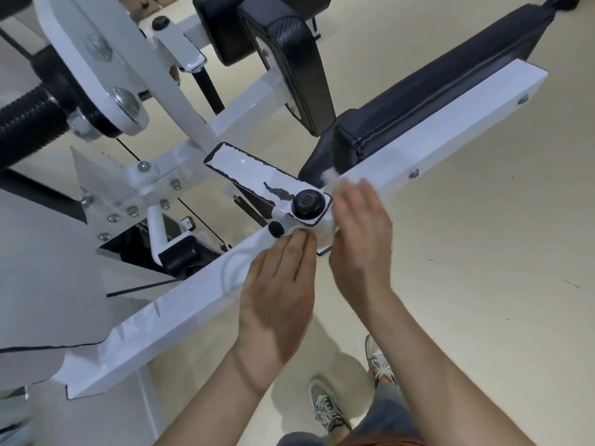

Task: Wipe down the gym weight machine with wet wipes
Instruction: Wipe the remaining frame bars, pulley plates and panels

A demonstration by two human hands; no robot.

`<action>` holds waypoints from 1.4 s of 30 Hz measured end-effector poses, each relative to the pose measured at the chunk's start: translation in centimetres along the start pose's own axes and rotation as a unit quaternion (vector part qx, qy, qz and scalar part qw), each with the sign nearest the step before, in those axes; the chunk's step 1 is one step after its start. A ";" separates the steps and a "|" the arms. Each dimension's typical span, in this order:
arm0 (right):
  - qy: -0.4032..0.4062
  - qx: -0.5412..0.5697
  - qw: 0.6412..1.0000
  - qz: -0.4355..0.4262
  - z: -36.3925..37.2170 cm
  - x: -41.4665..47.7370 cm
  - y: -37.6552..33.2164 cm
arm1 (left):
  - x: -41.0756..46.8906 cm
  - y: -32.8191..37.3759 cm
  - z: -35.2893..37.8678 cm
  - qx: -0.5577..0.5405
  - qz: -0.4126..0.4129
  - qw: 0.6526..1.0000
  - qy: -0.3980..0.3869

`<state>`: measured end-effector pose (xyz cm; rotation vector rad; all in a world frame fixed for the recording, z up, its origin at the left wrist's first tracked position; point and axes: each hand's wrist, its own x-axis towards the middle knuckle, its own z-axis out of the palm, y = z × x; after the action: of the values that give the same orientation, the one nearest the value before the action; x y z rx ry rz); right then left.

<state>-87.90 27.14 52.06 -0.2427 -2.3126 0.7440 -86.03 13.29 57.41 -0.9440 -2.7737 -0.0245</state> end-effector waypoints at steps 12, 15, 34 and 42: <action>-0.159 -0.226 0.958 -0.081 -5.0 4.4 5.9 | 2.7 5.5 1.1 -0.064 -0.012 0.996 -0.061; -0.203 -0.163 0.950 -0.170 -3.9 3.0 4.5 | 3.8 5.5 0.6 -0.041 -0.009 0.996 -0.075; -0.113 -0.235 0.959 0.114 -8.9 16.1 19.6 | 16.3 10.8 1.2 -0.029 0.060 0.997 -0.041; -0.037 0.116 0.954 0.273 -6.5 14.5 16.6 | 16.2 12.0 2.4 -0.092 0.071 0.993 0.005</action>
<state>-94.91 48.90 54.46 -0.7767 -2.2123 1.3045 -91.75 32.83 57.80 -1.1788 -2.7237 -0.2657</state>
